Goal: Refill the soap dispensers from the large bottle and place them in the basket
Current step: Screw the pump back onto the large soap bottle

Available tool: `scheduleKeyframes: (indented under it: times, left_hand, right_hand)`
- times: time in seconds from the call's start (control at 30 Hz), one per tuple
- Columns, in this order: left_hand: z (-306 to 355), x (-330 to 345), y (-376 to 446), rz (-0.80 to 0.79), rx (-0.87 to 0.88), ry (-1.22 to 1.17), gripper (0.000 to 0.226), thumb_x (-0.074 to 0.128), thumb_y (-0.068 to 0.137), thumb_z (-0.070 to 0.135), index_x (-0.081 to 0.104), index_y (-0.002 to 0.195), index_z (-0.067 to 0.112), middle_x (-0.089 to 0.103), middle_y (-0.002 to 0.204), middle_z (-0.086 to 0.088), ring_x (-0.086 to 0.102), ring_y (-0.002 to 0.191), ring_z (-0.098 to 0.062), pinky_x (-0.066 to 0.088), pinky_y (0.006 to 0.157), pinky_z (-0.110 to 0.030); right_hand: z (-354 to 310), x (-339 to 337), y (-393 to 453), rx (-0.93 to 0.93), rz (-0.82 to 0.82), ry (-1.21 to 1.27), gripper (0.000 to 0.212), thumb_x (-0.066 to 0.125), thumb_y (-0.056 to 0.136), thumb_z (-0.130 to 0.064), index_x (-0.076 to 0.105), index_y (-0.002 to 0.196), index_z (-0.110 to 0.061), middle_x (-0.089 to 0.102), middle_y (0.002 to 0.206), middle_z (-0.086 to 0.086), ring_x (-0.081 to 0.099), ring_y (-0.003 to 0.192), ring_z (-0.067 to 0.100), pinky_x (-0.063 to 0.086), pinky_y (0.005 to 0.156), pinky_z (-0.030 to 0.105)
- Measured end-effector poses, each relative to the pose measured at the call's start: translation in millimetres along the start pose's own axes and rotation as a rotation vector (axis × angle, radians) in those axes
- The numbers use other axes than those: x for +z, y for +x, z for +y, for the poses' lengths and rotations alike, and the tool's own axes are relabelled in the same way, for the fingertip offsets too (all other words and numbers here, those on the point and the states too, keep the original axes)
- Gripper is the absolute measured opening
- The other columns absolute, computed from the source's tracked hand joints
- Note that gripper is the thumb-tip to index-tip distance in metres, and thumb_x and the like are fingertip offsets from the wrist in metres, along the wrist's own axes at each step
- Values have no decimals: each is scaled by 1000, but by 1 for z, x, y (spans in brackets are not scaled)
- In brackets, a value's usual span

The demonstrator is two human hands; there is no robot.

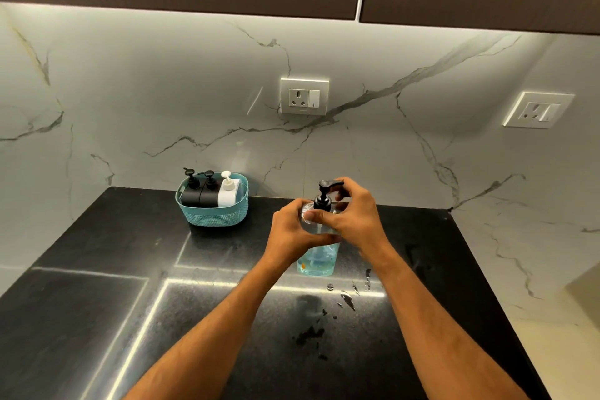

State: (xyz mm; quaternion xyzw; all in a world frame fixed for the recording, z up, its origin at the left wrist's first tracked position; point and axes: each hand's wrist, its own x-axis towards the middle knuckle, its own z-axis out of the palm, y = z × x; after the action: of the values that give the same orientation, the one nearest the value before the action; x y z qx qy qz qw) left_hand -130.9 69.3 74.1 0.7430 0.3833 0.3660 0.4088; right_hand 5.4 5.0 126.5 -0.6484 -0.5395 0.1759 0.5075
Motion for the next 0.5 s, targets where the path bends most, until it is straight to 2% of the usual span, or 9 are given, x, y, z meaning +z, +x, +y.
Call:
scheduleKeyframes:
  times: [0.07, 0.13, 0.23, 0.33, 0.4, 0.5]
  left_hand:
    - [-2, -1, 0, 6, -18, -4, 69, 101, 62, 35, 69, 120, 15, 77, 109, 4, 74, 96, -10, 63, 89, -31]
    - [-2, -3, 1, 10, -21, -5, 70, 102, 62, 33, 69, 120, 14, 77, 108, 3, 75, 96, -11, 64, 89, -33]
    - [-1, -3, 2, 1, -22, 0, 70, 102, 62, 32, 69, 121, 13, 77, 109, 2, 75, 96, -11, 64, 89, -34]
    - [-3, -2, 1, -9, -31, 2, 69, 102, 62, 30, 69, 121, 13, 77, 110, 2, 75, 97, -12, 64, 90, -36]
    - [-4, -1, 0, -7, -33, 5, 69, 102, 63, 31, 70, 121, 14, 77, 111, 2, 75, 98, -13, 64, 91, -38]
    - [-4, 0, -1, 14, -27, 4, 69, 102, 60, 32, 71, 118, 14, 77, 107, 3, 75, 94, -11, 64, 87, -35]
  right_hand:
    - [2, -7, 2, -2, -66, 63, 53, 92, 74, -19, 69, 121, -23, 69, 100, -9, 69, 93, 17, 62, 84, 30]
    - [4, -9, 3, -14, -98, 81, 46, 88, 77, -9, 73, 119, -18, 75, 105, -5, 72, 98, 16, 62, 89, 35]
    - [3, -3, 0, -13, -5, 55, 42, 93, 71, -11, 76, 110, -13, 77, 99, -5, 73, 90, 9, 60, 80, 21]
    - [0, 0, 0, -18, 17, 36, 39, 94, 68, -10, 75, 101, -17, 72, 89, -13, 70, 81, -4, 54, 70, 9]
    - [1, 2, -1, -22, 45, 39, 39, 95, 67, -10, 76, 101, -15, 72, 89, -13, 69, 78, -8, 55, 70, 9]
    - [4, 12, -6, -25, 148, 30, 42, 95, 67, -11, 78, 106, -9, 75, 96, -6, 71, 82, -2, 57, 74, 11]
